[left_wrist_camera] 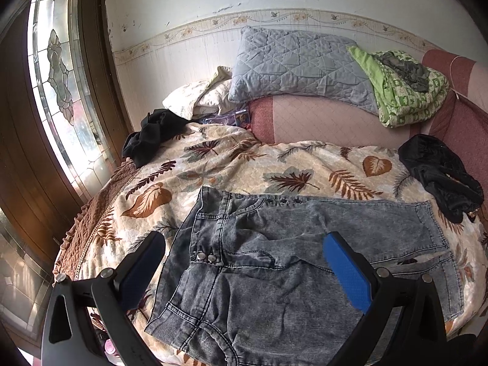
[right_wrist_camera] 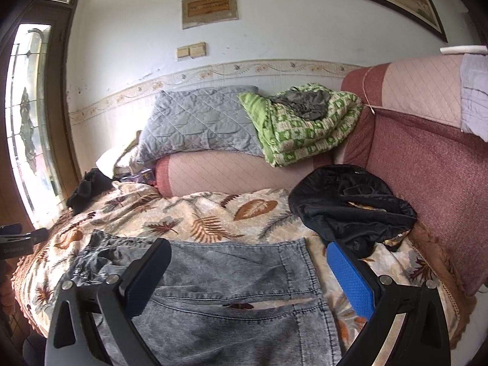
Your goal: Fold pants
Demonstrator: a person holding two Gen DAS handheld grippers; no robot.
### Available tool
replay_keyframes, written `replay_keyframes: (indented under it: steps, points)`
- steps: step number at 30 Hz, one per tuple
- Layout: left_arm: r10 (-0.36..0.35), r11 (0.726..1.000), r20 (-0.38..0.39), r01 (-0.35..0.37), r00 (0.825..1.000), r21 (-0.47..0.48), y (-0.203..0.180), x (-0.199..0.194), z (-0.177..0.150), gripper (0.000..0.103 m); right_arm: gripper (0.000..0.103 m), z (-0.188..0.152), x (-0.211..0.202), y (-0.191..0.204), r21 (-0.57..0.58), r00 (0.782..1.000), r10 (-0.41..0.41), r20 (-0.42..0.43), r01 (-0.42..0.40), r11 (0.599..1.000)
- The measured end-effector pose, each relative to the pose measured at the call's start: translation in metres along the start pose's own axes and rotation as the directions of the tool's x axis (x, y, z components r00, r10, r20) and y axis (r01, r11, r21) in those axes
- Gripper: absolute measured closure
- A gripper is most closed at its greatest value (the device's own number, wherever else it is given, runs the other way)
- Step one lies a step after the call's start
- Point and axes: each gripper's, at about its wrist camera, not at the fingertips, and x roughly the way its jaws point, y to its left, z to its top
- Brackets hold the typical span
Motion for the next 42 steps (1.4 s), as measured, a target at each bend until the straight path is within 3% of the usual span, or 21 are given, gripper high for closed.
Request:
replay_keyframes:
  steps: [4, 9, 12, 15, 18, 22, 24, 28, 31, 32, 34, 35, 36, 39, 42]
  points:
    - [0.008, 0.999, -0.066, -0.005, 0.998, 0.041, 0.009, 0.052, 0.000, 0.000, 0.000, 0.003, 0.055, -0.042, 0.069, 0.993, -0.017, -0.118, 0.025, 0.997]
    - [-0.039, 0.997, -0.179, 0.051, 0.983, 0.065, 0.029, 0.128, 0.021, 0.000, 0.000, 0.000, 0.155, -0.073, 0.144, 0.949, 0.051, -0.311, -0.006, 0.990]
    - [0.007, 0.997, -0.233, 0.011, 0.972, 0.076, 0.048, 0.177, 0.038, 0.000, 0.000, -0.005, 0.208, -0.086, 0.189, 0.924, 0.022, -0.381, 0.055, 0.980]
    - [0.033, 0.999, -0.294, -0.023, 0.955, 0.037, 0.079, 0.223, 0.053, 0.000, 0.000, -0.011, 0.238, -0.094, 0.275, 0.925, 0.025, -0.380, 0.087, 0.957]
    - [0.060, 0.997, -0.347, -0.075, 0.936, -0.030, 0.109, 0.261, 0.065, 0.000, 0.000, -0.015, 0.261, -0.089, 0.274, 0.924, -0.013, -0.382, 0.127, 0.953]
    - [0.032, 0.989, -0.422, -0.090, 0.906, -0.119, 0.133, 0.303, 0.073, 0.000, 0.000, -0.021, 0.286, -0.091, 0.264, 0.918, -0.023, -0.396, 0.138, 0.954]
    - [-0.004, 0.985, -0.458, -0.075, 0.889, -0.154, 0.135, 0.322, 0.074, 0.000, 0.000, -0.023, 0.291, -0.095, 0.276, 0.921, -0.021, -0.388, 0.138, 0.951]
    - [-0.058, 0.981, -0.477, -0.037, 0.877, -0.188, 0.123, 0.344, 0.074, 0.000, 0.000, -0.024, 0.305, -0.103, 0.328, 0.915, 0.027, -0.402, 0.116, 0.938]
    - [-0.088, 0.986, -0.502, 0.003, 0.861, -0.167, 0.106, 0.358, 0.068, 0.001, 0.000, -0.023, 0.314, -0.100, 0.291, 0.911, 0.029, -0.412, 0.101, 0.951]
    - [-0.080, 0.989, -0.507, 0.005, 0.858, -0.148, 0.101, 0.361, 0.066, 0.004, 0.000, -0.024, 0.315, -0.099, 0.276, 0.911, 0.023, -0.411, 0.100, 0.956]
    - [-0.100, 0.989, -0.511, 0.029, 0.854, -0.145, 0.096, 0.368, 0.063, 0.024, 0.000, -0.025, 0.318, -0.099, 0.265, 0.911, 0.029, -0.411, 0.089, 0.960]
    - [-0.135, 0.985, -0.521, 0.055, 0.843, -0.166, 0.094, 0.372, 0.062, 0.042, 0.000, -0.025, 0.319, -0.101, 0.270, 0.909, 0.036, -0.416, 0.086, 0.959]
    - [-0.147, 0.982, -0.531, 0.059, 0.835, -0.179, 0.093, 0.376, 0.061, 0.045, 0.000, -0.026, 0.321, -0.103, 0.281, 0.906, 0.049, -0.420, 0.078, 0.956]
    - [-0.128, 0.985, -0.525, 0.047, 0.841, -0.165, 0.090, 0.379, 0.059, 0.049, 0.001, -0.026, 0.323, -0.108, 0.310, 0.904, 0.089, -0.418, 0.049, 0.949]
    - [-0.106, 0.990, -0.499, 0.043, 0.860, -0.138, 0.086, 0.372, 0.058, 0.060, 0.008, -0.023, 0.324, -0.113, 0.325, 0.901, 0.125, -0.416, 0.018, 0.946]
